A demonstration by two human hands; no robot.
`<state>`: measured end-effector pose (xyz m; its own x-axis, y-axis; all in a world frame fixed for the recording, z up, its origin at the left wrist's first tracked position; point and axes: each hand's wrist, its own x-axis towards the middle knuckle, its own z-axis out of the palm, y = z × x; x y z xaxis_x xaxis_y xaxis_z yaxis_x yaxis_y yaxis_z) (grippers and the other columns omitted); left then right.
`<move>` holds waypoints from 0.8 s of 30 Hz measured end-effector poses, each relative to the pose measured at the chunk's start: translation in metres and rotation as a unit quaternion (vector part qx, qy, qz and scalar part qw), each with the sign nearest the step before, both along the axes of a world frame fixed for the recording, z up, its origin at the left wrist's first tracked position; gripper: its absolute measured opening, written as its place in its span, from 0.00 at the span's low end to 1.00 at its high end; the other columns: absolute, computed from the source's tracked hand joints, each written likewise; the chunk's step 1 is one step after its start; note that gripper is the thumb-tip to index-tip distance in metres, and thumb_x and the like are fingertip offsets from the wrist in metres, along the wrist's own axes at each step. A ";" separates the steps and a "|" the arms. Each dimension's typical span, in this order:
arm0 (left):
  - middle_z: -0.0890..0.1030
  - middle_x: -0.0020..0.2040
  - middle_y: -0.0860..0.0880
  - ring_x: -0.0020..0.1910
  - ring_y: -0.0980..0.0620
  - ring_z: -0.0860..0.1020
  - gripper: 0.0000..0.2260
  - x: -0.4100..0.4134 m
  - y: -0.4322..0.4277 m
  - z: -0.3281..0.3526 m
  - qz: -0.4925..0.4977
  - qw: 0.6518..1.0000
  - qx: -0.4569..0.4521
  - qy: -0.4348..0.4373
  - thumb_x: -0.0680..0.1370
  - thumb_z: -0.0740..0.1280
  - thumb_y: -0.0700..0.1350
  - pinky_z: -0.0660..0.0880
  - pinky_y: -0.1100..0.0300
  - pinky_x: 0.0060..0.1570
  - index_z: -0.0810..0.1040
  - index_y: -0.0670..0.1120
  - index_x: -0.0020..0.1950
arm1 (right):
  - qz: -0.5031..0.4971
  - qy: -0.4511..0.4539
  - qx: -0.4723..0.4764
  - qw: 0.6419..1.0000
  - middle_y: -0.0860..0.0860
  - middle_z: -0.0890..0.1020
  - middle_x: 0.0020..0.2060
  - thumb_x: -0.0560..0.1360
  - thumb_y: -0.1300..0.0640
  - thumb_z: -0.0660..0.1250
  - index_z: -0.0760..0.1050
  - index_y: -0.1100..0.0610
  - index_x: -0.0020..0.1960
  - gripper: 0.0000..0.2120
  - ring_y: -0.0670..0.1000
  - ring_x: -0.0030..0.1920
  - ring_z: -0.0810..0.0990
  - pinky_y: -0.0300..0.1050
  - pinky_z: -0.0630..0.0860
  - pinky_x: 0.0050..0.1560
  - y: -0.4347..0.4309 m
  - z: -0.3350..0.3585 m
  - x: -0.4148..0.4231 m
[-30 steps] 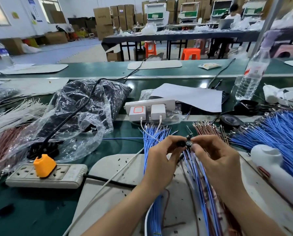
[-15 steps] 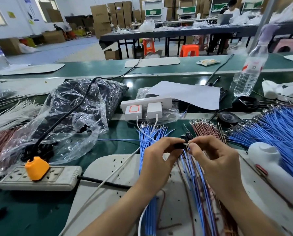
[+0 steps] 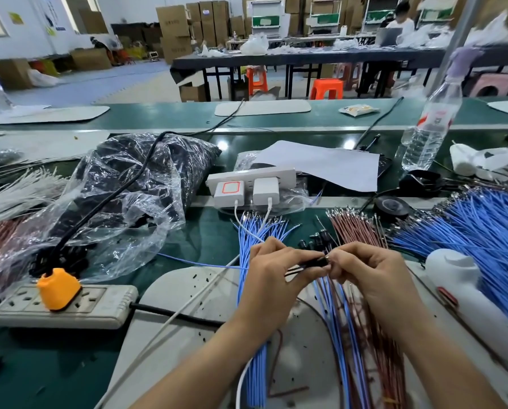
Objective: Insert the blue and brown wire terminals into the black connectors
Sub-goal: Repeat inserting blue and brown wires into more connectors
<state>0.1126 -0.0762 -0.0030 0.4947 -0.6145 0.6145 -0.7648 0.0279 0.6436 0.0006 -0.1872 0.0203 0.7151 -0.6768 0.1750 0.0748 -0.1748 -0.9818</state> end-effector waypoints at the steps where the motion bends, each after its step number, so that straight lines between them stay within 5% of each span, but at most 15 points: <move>1: 0.81 0.40 0.61 0.41 0.57 0.70 0.13 0.000 0.000 0.000 -0.002 1.000 0.002 0.007 0.70 0.71 0.51 0.62 0.59 0.53 0.85 0.49 0.51 | 0.003 0.004 0.001 1.000 0.53 0.80 0.27 0.73 0.66 0.68 0.81 0.60 0.35 0.09 0.46 0.31 0.77 0.34 0.75 0.37 -0.001 -0.001 0.000; 5: 0.71 0.37 0.68 0.38 0.61 0.69 0.14 0.001 -0.002 -0.001 -0.007 1.000 0.010 0.010 0.69 0.73 0.50 0.63 0.62 0.53 0.85 0.48 0.52 | 0.009 0.013 -0.016 1.000 0.53 0.81 0.27 0.73 0.64 0.69 0.81 0.59 0.35 0.08 0.45 0.30 0.79 0.32 0.75 0.37 -0.002 -0.003 0.000; 12: 0.85 0.39 0.53 0.36 0.62 0.79 0.10 0.003 -0.004 -0.007 -0.031 0.999 -0.009 0.022 0.69 0.73 0.47 0.63 0.64 0.65 0.84 0.45 0.48 | 0.038 -0.005 0.148 0.988 0.55 0.78 0.26 0.65 0.54 0.70 0.81 0.59 0.30 0.10 0.47 0.26 0.76 0.36 0.77 0.32 -0.003 -0.006 0.002; 18: 0.82 0.31 0.51 0.31 0.65 0.77 0.08 0.004 -0.004 -0.009 -0.046 0.998 -0.009 0.041 0.71 0.73 0.45 0.63 0.65 0.68 0.83 0.43 0.48 | 0.048 0.003 0.051 0.998 0.56 0.83 0.32 0.65 0.53 0.71 0.83 0.58 0.38 0.08 0.50 0.35 0.83 0.37 0.80 0.41 -0.005 -0.004 -0.001; 24: 0.83 0.33 0.50 0.34 0.59 0.81 0.08 0.004 -0.003 -0.008 -0.067 0.996 0.000 0.052 0.72 0.73 0.44 0.60 0.63 0.71 0.83 0.40 0.48 | 0.060 0.008 0.099 0.993 0.57 0.80 0.29 0.66 0.53 0.71 0.80 0.62 0.33 0.11 0.50 0.30 0.78 0.37 0.78 0.36 -0.006 -0.007 -0.001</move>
<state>0.1166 -0.0791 -0.0109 0.4697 -0.6787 0.5646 -0.6834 0.1253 0.7192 -0.0002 -0.1931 0.0134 0.7940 -0.6070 0.0353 0.0679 0.0309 -0.9972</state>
